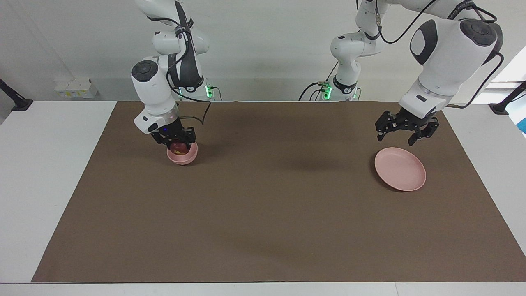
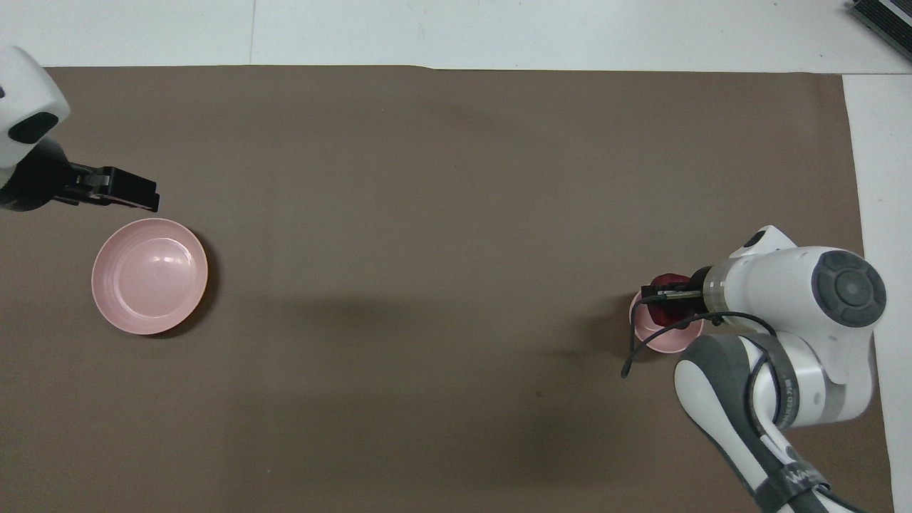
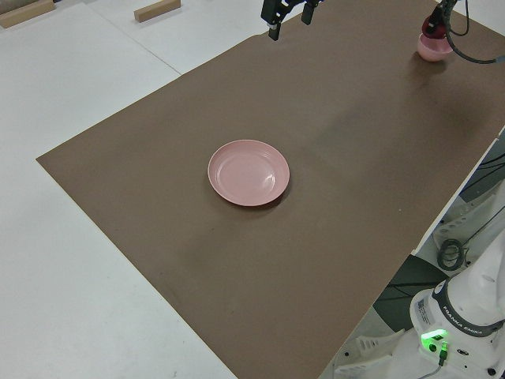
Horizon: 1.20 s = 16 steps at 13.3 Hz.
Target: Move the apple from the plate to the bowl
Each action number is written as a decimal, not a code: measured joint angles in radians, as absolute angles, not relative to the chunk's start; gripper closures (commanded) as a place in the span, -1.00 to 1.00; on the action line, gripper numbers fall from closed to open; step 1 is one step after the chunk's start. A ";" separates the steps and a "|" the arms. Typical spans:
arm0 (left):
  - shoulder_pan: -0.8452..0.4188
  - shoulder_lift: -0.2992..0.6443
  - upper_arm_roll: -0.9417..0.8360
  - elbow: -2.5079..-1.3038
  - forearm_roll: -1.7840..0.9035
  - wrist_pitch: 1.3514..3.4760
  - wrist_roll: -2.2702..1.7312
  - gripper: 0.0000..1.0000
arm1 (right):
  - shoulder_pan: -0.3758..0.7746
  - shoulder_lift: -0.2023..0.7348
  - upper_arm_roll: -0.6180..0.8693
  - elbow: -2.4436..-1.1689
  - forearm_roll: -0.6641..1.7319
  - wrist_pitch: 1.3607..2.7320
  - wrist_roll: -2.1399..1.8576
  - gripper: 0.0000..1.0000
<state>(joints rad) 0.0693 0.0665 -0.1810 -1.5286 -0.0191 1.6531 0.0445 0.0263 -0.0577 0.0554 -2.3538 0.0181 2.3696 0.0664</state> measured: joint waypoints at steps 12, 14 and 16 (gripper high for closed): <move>-0.047 -0.057 -0.041 -1.593 -0.019 1.525 0.045 -1.00 | -0.001 -0.027 0.055 -1.984 -0.037 2.006 0.061 -1.00; -0.048 -0.070 -0.042 -1.602 -0.020 1.500 0.045 -1.00 | -0.010 -0.019 0.055 -1.868 -0.073 1.899 0.058 -1.00; -0.051 -0.080 -0.048 -1.597 -0.020 1.498 0.045 -1.00 | -0.024 -0.020 0.052 -1.736 -0.053 1.752 0.058 -1.00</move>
